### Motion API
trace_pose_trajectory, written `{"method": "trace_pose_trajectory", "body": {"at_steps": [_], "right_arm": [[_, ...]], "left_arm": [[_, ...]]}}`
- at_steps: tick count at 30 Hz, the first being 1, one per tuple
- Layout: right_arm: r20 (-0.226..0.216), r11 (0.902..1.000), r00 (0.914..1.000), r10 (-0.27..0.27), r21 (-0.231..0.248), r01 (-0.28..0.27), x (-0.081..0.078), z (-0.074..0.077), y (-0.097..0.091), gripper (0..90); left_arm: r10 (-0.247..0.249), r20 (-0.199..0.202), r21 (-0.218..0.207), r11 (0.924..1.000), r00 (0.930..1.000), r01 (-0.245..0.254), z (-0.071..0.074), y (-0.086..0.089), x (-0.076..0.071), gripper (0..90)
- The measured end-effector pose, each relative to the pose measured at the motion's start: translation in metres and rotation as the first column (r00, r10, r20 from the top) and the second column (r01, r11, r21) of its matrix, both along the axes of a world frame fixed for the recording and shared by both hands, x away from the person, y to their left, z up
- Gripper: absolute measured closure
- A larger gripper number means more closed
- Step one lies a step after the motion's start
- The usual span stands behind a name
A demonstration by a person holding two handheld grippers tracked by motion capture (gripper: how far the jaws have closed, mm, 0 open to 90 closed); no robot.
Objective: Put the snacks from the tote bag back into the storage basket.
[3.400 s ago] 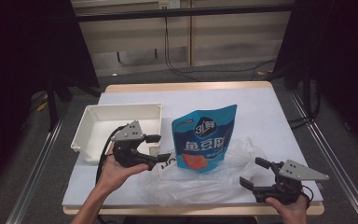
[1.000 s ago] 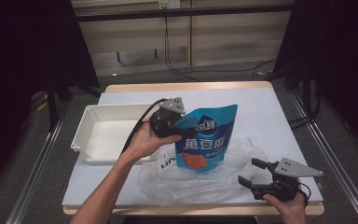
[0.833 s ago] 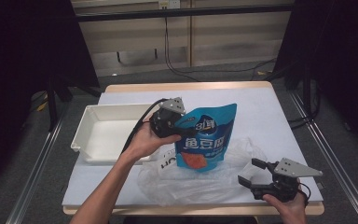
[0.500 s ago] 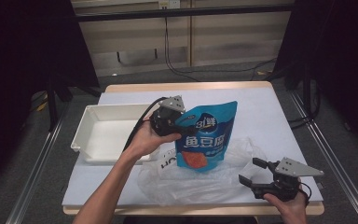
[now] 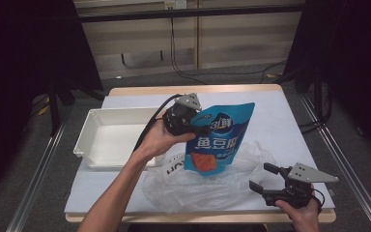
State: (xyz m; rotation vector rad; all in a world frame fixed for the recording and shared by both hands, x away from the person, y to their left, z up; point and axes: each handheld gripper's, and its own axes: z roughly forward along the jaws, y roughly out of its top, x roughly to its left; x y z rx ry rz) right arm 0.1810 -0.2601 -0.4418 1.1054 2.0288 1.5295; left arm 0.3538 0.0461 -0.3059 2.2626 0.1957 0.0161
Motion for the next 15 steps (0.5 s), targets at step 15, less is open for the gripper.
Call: {"method": "trace_pose_trajectory", "body": {"at_steps": [15], "right_arm": [[0.0,1.0,1.0,-0.002,-0.001,0.002,0.0,0.0,0.0,15.6]], "left_arm": [[-0.006,0.011,0.001,1.0,0.9999,0.006,0.029,0.008,0.0,90.0]]}}
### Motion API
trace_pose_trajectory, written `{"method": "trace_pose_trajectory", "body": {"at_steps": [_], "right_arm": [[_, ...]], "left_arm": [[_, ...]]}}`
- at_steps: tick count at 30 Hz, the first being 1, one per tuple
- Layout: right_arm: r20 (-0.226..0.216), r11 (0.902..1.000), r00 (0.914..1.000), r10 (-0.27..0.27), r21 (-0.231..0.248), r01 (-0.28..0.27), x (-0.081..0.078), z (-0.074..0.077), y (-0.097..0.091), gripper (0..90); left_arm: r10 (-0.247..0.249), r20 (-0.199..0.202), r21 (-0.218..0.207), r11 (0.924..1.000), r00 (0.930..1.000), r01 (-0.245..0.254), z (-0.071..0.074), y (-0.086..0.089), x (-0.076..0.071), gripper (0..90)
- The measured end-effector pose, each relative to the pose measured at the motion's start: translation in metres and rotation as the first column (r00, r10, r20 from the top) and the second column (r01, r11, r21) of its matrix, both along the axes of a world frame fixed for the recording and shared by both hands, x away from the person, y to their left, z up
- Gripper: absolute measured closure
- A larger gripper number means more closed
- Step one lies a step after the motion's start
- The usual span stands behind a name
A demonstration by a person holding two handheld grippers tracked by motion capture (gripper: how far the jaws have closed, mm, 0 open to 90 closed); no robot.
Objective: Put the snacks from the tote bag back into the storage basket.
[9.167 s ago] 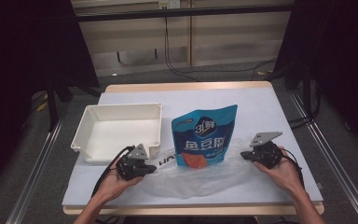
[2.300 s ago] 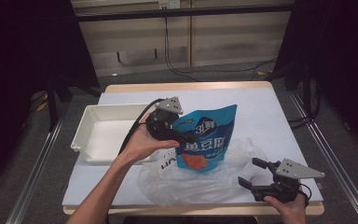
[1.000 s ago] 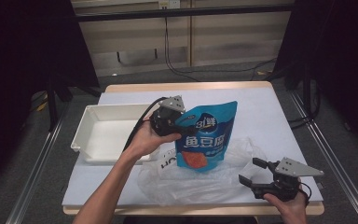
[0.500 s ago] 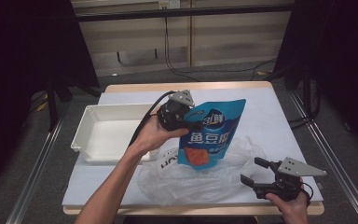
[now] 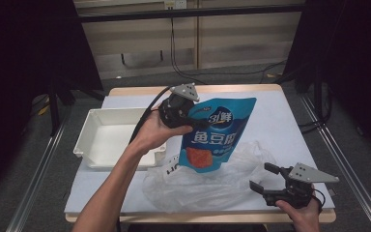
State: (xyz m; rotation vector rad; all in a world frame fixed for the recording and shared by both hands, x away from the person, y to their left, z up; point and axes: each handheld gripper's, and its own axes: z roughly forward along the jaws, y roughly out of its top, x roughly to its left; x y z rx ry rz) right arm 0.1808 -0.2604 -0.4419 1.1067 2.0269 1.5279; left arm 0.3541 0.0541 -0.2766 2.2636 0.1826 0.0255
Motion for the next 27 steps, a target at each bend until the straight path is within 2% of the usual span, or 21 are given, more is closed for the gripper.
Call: {"method": "trace_pose_trajectory", "body": {"at_steps": [1,2,4,8,10,11,15,21,23,27], "right_arm": [[0.001,1.0,1.0,0.0,-0.001,0.0,0.0,0.0,0.0,15.6],[0.003,1.0,1.0,0.004,0.001,-0.004,0.0,0.0,0.0,15.6],[0.004,1.0,1.0,0.005,0.0,-0.005,0.0,0.0,0.0,15.1],[0.006,1.0,1.0,0.002,-0.001,-0.002,0.0,0.0,0.0,14.5],[0.004,1.0,1.0,0.002,0.001,-0.002,0.0,0.0,0.0,14.5],[0.006,1.0,1.0,0.001,0.0,-0.001,0.0,0.0,0.0,14.5],[0.005,1.0,1.0,0.007,0.001,-0.007,0.0,0.0,0.001,14.4],[0.005,1.0,1.0,0.007,-0.002,-0.007,0.001,-0.001,0.0,14.5],[0.003,1.0,1.0,0.002,-0.003,-0.002,0.0,-0.001,0.0,14.4],[0.003,1.0,1.0,0.005,0.003,-0.005,0.001,-0.001,0.0,13.8]], "left_arm": [[-0.002,-0.007,-0.005,1.0,1.0,0.002,0.002,0.002,0.0,90.0],[-0.011,0.003,0.0,0.9999,0.9999,0.011,0.004,0.003,0.001,90.0],[0.001,-0.005,-0.007,1.0,1.0,-0.001,0.007,0.006,0.001,90.0],[0.004,0.009,-0.011,0.9999,1.0,-0.004,0.013,0.01,0.002,90.0],[-0.012,0.011,0.002,0.9999,0.9999,0.012,0.017,0.012,0.004,90.0],[-0.014,0.006,-0.005,0.9999,0.9999,0.014,0.017,0.013,0.005,90.0],[-0.012,-0.008,0.01,0.9999,0.9999,0.012,0.021,0.017,0.011,90.0],[-0.015,-0.004,-0.004,0.9999,0.9999,0.015,0.028,0.026,0.015,90.0],[-0.025,0.001,0.009,0.9996,0.9997,0.025,0.029,0.029,0.017,90.0],[-0.009,-0.006,-0.002,1.0,0.9999,0.009,0.032,0.036,0.021,90.0]]}}
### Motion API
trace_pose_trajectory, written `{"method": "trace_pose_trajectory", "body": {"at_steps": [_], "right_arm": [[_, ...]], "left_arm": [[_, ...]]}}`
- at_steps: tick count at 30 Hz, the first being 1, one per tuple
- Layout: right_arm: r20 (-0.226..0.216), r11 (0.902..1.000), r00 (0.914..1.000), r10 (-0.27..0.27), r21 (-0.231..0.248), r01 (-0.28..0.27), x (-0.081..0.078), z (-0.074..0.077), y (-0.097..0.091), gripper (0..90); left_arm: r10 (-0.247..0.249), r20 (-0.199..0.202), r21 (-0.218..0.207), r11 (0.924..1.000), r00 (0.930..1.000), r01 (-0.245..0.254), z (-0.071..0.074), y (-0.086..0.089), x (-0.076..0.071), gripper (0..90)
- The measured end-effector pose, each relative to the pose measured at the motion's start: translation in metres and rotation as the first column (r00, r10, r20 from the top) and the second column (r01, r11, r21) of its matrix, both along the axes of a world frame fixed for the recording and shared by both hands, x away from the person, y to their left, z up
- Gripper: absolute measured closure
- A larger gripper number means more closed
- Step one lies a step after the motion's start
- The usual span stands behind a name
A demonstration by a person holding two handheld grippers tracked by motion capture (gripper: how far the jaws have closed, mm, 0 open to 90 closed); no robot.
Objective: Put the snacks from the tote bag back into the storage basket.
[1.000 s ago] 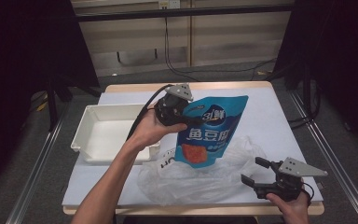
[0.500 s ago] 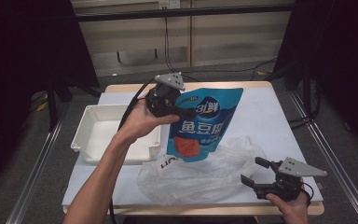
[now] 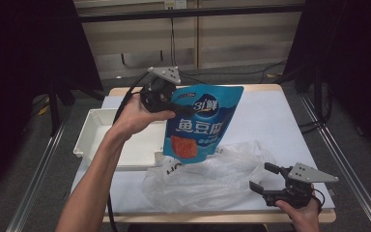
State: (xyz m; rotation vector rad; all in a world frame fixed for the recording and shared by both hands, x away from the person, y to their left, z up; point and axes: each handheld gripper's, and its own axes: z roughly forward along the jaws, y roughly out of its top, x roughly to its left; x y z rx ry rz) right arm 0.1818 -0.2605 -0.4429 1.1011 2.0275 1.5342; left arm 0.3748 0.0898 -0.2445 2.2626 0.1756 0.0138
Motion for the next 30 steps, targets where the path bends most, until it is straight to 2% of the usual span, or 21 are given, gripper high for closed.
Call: {"method": "trace_pose_trajectory", "body": {"at_steps": [5,12,13,14,18,19,25,30], "right_arm": [[0.002,1.0,1.0,0.001,0.0,-0.001,0.0,0.0,0.0,12.1],[0.008,0.9999,1.0,0.006,0.012,-0.006,-0.001,0.001,-0.001,10.3],[0.01,0.9999,0.9999,0.006,0.012,-0.006,-0.001,0.001,-0.001,10.2],[0.01,0.9999,0.9999,0.007,0.014,-0.007,-0.001,0.001,-0.001,10.1],[0.016,0.9999,0.9998,0.007,0.009,-0.007,-0.002,0.002,-0.002,8.6],[0.018,0.9999,0.9998,0.008,0.007,-0.008,-0.002,0.002,-0.002,8.5],[0.018,1.0,0.9998,0.006,0.007,-0.006,-0.002,0.002,-0.001,8.3],[0.019,1.0,0.9998,0.004,0.006,-0.005,-0.003,0.002,-0.002,8.3]], "left_arm": [[0.009,0.005,-0.024,0.9997,0.9999,-0.009,0.007,0.008,0.004,90.0],[0.038,0.035,-0.027,0.9989,0.9986,-0.037,0.021,0.022,0.009,90.0],[0.048,0.027,-0.043,0.9979,0.9985,-0.047,0.022,0.024,0.01,90.0],[0.047,0.034,-0.031,0.9985,0.9983,-0.046,0.024,0.026,0.012,90.0],[0.074,0.03,-0.063,0.9954,0.9969,-0.072,0.029,0.036,0.016,90.0],[0.071,0.04,-0.062,0.9957,0.9967,-0.069,0.031,0.04,0.018,90.0],[0.107,0.044,-0.08,0.9914,0.9933,-0.104,0.046,0.06,0.024,90.0],[0.161,0.047,-0.096,0.9831,0.9859,-0.156,0.056,0.08,0.03,90.0]]}}
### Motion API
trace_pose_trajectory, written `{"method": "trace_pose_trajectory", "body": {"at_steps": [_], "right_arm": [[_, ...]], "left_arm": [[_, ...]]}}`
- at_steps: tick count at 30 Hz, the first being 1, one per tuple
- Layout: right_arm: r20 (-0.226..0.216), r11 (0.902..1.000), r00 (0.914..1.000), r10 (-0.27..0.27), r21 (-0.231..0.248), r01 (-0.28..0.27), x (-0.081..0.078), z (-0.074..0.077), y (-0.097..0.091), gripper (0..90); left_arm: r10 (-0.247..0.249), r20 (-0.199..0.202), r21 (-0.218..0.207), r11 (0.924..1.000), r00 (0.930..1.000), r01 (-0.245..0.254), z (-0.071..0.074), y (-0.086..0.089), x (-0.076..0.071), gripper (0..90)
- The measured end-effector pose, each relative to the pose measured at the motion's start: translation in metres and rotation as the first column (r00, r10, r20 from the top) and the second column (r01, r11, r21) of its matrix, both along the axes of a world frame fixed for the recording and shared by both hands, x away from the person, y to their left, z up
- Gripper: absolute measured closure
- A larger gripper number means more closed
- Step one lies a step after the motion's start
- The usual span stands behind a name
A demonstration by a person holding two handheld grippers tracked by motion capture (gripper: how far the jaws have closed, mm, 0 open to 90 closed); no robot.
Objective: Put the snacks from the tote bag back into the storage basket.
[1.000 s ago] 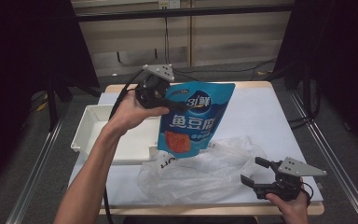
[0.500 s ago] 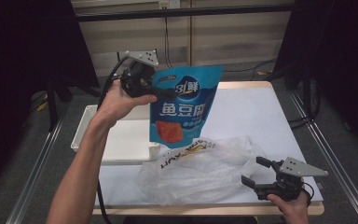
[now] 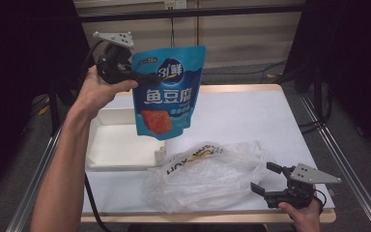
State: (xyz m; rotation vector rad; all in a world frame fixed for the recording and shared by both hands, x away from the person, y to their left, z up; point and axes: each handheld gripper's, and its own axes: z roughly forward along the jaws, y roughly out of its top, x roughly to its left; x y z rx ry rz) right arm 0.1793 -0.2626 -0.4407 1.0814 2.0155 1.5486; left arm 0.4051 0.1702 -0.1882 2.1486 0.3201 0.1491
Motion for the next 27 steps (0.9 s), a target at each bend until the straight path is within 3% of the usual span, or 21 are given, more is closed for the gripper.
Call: {"method": "trace_pose_trajectory", "body": {"at_steps": [6,17,27], "right_arm": [[-0.001,1.0,1.0,0.005,0.0,-0.005,0.0,0.0,0.001,8.3],[0.002,1.0,1.0,0.002,-0.001,-0.002,0.001,-0.001,0.001,8.3],[-0.001,1.0,1.0,0.004,0.002,-0.004,0.001,0.0,0.001,8.3]], "left_arm": [[0.065,-0.01,0.003,0.9979,0.9978,-0.065,-0.003,0.018,0.007,90.0],[0.121,-0.011,-0.011,0.9926,0.9926,-0.121,0.0,0.049,0.015,90.0],[0.171,-0.011,-0.015,0.9851,0.9852,-0.171,-0.007,0.073,0.025,90.0]]}}
